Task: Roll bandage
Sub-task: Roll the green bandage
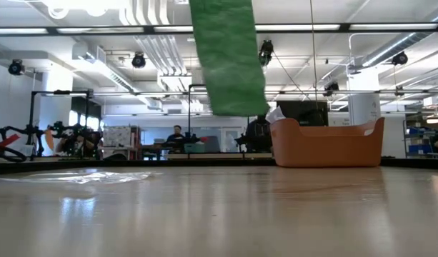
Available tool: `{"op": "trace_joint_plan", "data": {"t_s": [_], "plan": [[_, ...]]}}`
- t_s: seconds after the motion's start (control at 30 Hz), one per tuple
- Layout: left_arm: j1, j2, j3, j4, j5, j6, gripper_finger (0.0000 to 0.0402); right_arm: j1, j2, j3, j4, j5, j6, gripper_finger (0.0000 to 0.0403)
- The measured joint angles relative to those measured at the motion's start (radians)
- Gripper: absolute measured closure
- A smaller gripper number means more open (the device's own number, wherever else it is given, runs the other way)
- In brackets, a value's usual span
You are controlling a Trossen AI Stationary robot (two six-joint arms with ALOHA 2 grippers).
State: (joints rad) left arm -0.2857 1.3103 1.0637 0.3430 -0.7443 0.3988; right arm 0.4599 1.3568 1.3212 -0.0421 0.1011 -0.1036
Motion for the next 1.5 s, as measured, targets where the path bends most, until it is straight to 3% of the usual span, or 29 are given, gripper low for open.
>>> {"op": "trace_joint_plan", "data": {"t_s": [0.23, 0.6, 0.93, 1.27, 1.5], "plan": [[0.027, -0.081, 0.000, 0.004, 0.005, 0.064, 0.0401, 0.004, 0.015, 0.000, -0.036, 0.000, 0.007, 0.0400], [0.025, -0.203, 0.000, 0.000, 0.203, -0.028, 0.0401, 0.004, 0.022, -0.003, -0.046, 0.004, 0.007, 0.0400], [0.025, -0.174, 0.000, -0.088, 0.162, -0.046, 0.0401, 0.005, 0.021, -0.005, -0.014, 0.003, -0.045, 0.0400], [0.026, -0.118, 0.000, -0.304, 0.154, -0.195, 0.0401, 0.016, 0.008, 0.039, 0.050, 0.004, -0.150, 0.0400], [0.016, -0.079, -0.001, -0.328, 0.271, -0.271, 0.0401, 0.016, 0.008, 0.084, 0.055, 0.077, -0.210, 0.0400]]}}
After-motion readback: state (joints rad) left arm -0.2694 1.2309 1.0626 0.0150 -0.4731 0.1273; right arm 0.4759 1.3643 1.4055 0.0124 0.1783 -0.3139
